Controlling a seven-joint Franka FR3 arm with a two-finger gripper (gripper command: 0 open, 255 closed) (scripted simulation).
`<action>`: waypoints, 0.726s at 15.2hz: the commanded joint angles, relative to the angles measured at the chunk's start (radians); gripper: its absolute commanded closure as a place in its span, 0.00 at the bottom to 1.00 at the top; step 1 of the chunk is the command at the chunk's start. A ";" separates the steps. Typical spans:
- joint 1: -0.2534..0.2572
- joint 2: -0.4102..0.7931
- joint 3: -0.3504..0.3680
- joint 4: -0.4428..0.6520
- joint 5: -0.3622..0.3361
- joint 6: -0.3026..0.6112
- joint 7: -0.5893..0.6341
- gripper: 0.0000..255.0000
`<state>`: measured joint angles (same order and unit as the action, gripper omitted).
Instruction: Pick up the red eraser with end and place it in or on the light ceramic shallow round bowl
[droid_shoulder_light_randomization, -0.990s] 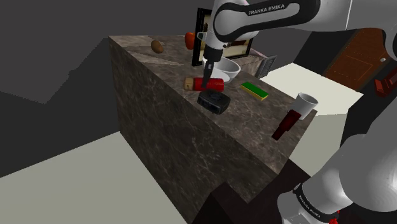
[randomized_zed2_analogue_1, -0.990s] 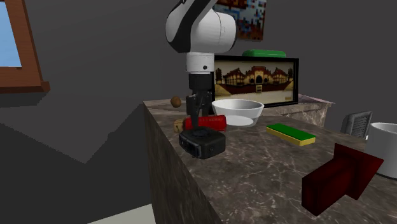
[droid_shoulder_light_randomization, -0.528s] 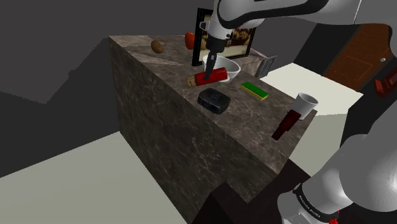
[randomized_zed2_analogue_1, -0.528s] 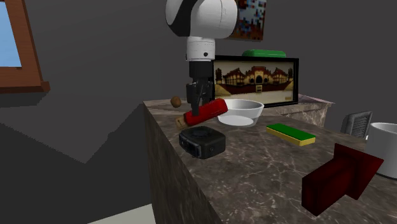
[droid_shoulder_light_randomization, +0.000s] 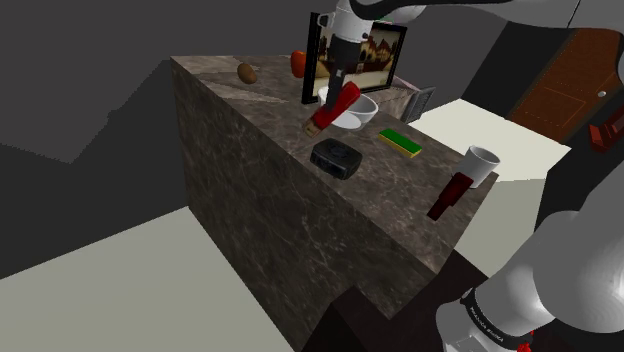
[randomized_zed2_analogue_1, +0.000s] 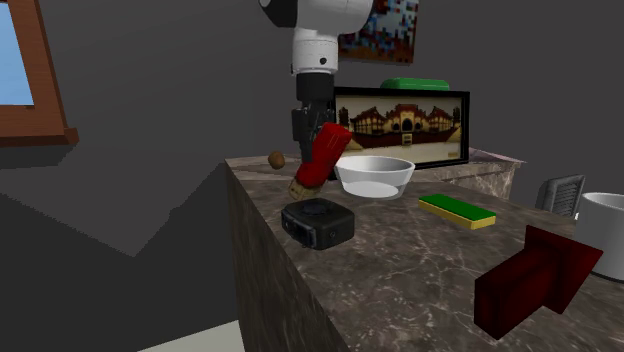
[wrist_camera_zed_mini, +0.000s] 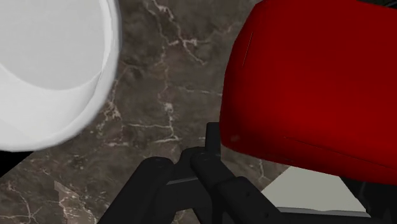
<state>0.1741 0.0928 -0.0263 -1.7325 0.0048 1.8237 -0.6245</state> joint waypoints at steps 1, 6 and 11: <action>-0.001 0.002 0.000 0.032 0.000 -0.030 -0.001 1.00; -0.001 0.004 -0.001 0.102 0.000 -0.098 -0.001 1.00; -0.013 0.022 -0.010 0.169 0.002 -0.146 -0.023 1.00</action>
<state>0.1675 0.1061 -0.0315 -1.5820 0.0057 1.6866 -0.6360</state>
